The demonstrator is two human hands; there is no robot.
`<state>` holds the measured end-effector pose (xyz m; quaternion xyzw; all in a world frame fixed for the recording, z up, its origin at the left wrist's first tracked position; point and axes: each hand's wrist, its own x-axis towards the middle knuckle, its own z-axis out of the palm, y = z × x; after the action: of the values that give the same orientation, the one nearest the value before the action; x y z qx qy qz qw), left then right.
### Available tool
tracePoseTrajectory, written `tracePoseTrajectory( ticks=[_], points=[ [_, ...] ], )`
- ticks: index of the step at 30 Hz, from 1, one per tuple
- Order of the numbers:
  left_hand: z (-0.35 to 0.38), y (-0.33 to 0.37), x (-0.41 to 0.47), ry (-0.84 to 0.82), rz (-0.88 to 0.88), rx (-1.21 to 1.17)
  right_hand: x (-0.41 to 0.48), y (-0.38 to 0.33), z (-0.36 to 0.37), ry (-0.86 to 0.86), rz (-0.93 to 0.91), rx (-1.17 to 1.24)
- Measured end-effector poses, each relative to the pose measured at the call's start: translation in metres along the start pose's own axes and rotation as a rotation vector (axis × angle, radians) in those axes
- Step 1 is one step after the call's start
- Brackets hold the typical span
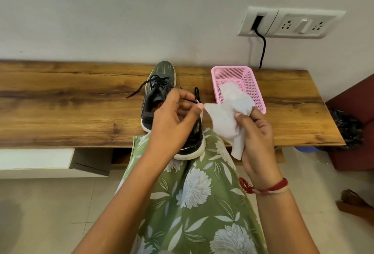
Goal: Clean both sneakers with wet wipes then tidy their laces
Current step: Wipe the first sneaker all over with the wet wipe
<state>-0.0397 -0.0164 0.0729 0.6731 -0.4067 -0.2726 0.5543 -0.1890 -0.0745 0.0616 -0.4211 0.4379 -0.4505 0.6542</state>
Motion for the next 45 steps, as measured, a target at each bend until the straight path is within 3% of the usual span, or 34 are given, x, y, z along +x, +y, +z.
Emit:
tracePoseTrajectory(
  ticks=[3, 6, 8, 11, 16, 19, 23, 25, 27, 35, 40, 45],
  points=[
    [0.0, -0.005, -0.024, 0.073, 0.096, 0.054, 0.012, 0.015, -0.015, 0.123, 0.374, 0.158],
    [0.006, -0.023, -0.05, -0.016, 0.225, 0.382, 0.014, 0.029, -0.017, 0.194, 0.613, 0.286],
    [0.007, -0.038, -0.056, 0.025, 0.285, 0.563, 0.012, 0.032, -0.016, 0.197, 0.643, 0.322],
    [0.006, -0.048, -0.054, 0.126, 0.262, 0.599, 0.006, 0.03, -0.015, 0.122, 0.641, 0.315],
    [0.001, -0.047, -0.048, 0.16, 0.268, 0.757, 0.004, 0.029, -0.015, 0.047, 0.624, 0.301],
    [-0.005, -0.049, -0.037, 0.081, 0.237, 0.92, 0.005, 0.03, -0.015, 0.047, 0.628, 0.29],
    [-0.013, -0.042, -0.008, -0.188, 0.167, 1.024, 0.004, 0.028, -0.014, 0.023, 0.607, 0.278],
    [-0.014, -0.044, 0.006, -0.297, 0.161, 0.92, 0.003, 0.024, -0.011, -0.014, 0.584, 0.294],
    [-0.012, -0.048, 0.012, -0.3, 0.107, 0.692, 0.002, 0.02, -0.008, -0.047, 0.552, 0.312],
    [0.011, -0.057, 0.013, 0.144, -0.16, -0.339, 0.01, -0.005, 0.001, -0.015, 0.324, 0.172],
    [0.024, -0.063, -0.001, 0.141, -0.287, -0.417, 0.012, -0.017, 0.012, 0.047, 0.238, -0.06],
    [0.018, -0.082, -0.005, -0.033, -0.161, -0.314, 0.008, -0.021, 0.018, 0.027, 0.249, -0.145]
  ],
)
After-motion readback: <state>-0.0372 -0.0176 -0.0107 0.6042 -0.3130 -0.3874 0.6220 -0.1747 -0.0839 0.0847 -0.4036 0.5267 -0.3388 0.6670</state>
